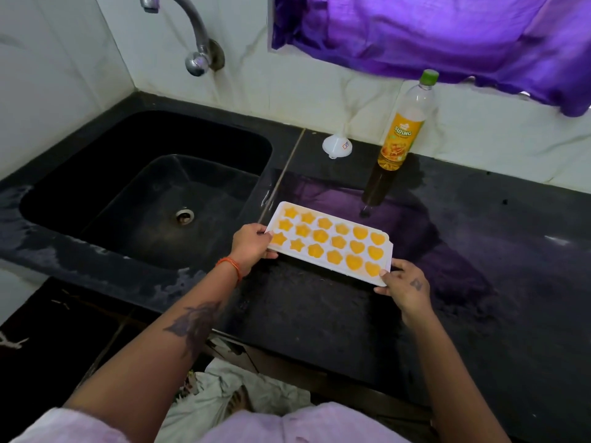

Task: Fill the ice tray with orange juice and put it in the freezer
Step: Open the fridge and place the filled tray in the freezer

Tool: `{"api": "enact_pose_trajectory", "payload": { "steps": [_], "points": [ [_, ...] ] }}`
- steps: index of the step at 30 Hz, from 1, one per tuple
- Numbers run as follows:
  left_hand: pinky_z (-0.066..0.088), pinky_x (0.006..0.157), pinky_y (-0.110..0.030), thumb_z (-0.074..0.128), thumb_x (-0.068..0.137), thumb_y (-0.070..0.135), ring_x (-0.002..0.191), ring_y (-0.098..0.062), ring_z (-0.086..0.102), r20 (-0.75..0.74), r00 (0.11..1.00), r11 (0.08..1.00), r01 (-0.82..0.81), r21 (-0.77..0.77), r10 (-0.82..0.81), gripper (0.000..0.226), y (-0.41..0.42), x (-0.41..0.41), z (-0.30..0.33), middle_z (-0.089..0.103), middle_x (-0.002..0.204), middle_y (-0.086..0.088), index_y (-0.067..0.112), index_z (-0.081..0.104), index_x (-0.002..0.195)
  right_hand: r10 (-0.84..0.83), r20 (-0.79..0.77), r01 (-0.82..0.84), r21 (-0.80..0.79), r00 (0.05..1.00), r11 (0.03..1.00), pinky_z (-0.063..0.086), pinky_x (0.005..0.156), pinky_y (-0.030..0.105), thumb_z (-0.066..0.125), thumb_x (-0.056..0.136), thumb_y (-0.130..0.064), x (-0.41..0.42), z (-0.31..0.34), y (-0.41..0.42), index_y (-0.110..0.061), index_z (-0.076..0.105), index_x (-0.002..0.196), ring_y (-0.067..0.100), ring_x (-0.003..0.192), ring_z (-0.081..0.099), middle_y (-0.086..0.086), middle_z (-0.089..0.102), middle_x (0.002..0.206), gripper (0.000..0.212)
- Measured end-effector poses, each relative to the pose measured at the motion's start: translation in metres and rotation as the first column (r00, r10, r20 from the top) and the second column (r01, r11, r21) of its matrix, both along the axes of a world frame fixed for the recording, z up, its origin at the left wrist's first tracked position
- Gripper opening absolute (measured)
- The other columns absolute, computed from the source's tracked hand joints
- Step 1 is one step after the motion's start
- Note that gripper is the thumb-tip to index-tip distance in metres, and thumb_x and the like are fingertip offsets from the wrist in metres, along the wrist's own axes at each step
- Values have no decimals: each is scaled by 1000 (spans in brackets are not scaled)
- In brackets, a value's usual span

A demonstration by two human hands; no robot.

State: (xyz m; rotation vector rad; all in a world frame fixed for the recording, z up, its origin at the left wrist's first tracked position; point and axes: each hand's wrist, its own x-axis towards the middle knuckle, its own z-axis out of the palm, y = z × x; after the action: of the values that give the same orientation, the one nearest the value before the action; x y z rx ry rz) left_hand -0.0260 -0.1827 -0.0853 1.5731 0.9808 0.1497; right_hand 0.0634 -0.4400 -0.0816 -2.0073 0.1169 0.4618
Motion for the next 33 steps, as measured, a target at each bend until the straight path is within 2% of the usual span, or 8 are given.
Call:
{"api": "enact_pose_trajectory", "payload": {
  "steps": [3,8,12,17,21,26,29,33],
  "points": [
    [55,47,-18,53,95,10,67,-17,64,11,1000,1000,-25,-15,25,23,-2,-8,1,62,106,-14,-1,58,115,16,1,-16,6,1000,1000,55,82,42,57,90,-7,-1,0,2,-8,54,122,17,68,65,12,65,104,32],
    [51,42,-14,53,95,7,62,-17,62,40,990,991,-131,-27,132,24,-4,-35,3,61,96,-10,-1,60,116,86,24,-86,8,996,996,54,75,34,57,90,-8,-11,3,9,-9,53,123,16,66,65,4,64,96,33],
    [57,51,-19,53,95,9,63,-19,63,68,972,974,-226,-20,227,22,-5,-68,5,64,99,-14,-1,61,113,175,64,-176,1,982,984,54,70,30,58,90,-9,-21,10,18,-11,53,124,15,67,66,5,65,100,34],
    [56,50,-17,53,95,11,66,-16,64,129,922,930,-367,-3,364,23,-8,-128,7,64,89,-6,0,62,113,336,98,-338,9,937,941,56,78,38,58,89,-9,-43,16,37,-10,52,126,14,68,66,2,64,99,37],
    [53,48,-15,53,96,14,65,-14,64,137,862,868,-496,34,487,24,-10,-182,10,65,92,-7,2,62,115,464,129,-470,12,876,883,56,80,40,58,89,-10,-71,24,58,-12,52,125,12,68,66,1,65,95,36],
    [54,55,-22,50,97,16,61,-14,64,140,775,758,-632,163,616,23,-17,-254,13,65,76,-2,4,64,111,610,174,-621,14,773,784,57,72,32,59,89,-10,-115,32,90,-14,53,124,12,67,66,1,65,95,36],
    [53,59,-24,49,97,17,66,-16,65,146,714,685,-699,205,685,24,-22,-302,14,66,76,-2,6,63,113,687,188,-700,0,702,714,57,72,34,59,89,-10,-148,35,111,-14,54,123,12,65,67,2,66,95,35],
    [49,55,-20,49,97,18,64,-11,62,141,623,584,-775,242,769,27,-32,-371,13,64,80,1,6,61,117,766,195,-778,-18,613,627,57,70,31,59,88,-11,-204,35,137,-15,56,122,13,62,66,6,67,96,34]
  ]
}}
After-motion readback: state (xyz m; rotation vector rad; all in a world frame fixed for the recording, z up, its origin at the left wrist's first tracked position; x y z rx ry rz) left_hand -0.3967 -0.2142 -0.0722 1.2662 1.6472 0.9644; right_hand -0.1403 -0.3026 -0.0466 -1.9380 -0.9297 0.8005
